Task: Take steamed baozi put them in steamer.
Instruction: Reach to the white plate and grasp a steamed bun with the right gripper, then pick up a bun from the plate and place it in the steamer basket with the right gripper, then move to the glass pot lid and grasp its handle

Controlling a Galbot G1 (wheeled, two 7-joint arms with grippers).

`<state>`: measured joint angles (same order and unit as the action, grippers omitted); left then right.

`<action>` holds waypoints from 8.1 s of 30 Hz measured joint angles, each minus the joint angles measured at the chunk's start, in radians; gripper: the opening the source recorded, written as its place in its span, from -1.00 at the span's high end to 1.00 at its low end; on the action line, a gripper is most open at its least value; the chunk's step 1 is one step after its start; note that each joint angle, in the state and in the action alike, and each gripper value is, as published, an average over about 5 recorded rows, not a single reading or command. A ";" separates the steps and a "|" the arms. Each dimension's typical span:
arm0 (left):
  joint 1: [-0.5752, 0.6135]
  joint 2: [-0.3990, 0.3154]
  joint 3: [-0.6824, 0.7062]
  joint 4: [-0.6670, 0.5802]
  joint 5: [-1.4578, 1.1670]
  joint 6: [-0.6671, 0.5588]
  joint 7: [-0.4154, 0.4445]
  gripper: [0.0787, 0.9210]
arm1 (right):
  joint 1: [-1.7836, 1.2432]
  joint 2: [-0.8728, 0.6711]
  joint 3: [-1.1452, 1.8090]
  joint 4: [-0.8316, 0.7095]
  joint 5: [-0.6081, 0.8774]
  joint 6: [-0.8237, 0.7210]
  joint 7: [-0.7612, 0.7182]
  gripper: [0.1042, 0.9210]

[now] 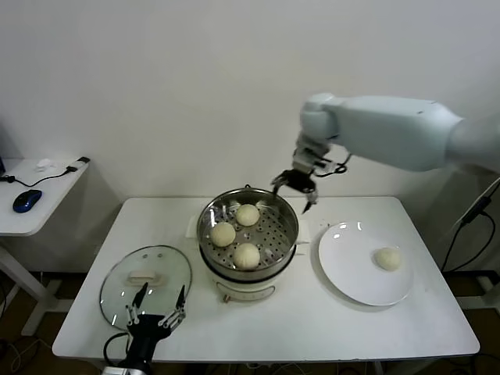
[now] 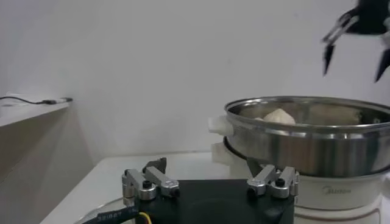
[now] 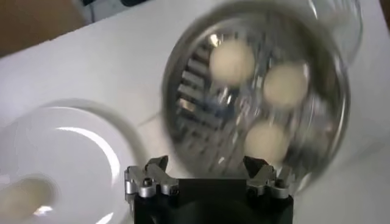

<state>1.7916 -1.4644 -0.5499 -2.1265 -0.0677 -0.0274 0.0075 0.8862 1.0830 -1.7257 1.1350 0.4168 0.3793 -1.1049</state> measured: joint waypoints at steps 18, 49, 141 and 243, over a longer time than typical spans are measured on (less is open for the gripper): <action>0.000 -0.029 0.006 -0.013 0.021 0.007 0.012 -0.77 | -0.323 -0.371 0.122 -0.121 -0.064 -0.321 0.062 -0.76; 0.008 -0.033 0.005 -0.019 0.017 0.004 0.009 -0.77 | -0.678 -0.309 0.474 -0.372 -0.197 -0.382 0.084 -0.42; -0.017 -0.001 0.003 -0.044 -0.005 0.008 -0.014 -0.77 | -0.328 -0.073 0.511 0.063 0.538 -0.651 0.707 -0.76; -0.462 0.250 0.018 0.793 1.320 0.021 -0.493 0.77 | -2.439 0.172 2.300 0.497 -0.117 -0.212 1.070 -0.76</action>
<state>1.3298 -1.2148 -0.5318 -1.3336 1.2527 -0.0067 -0.4854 -1.5523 1.2548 0.5740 1.6317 0.2994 0.1675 -0.0348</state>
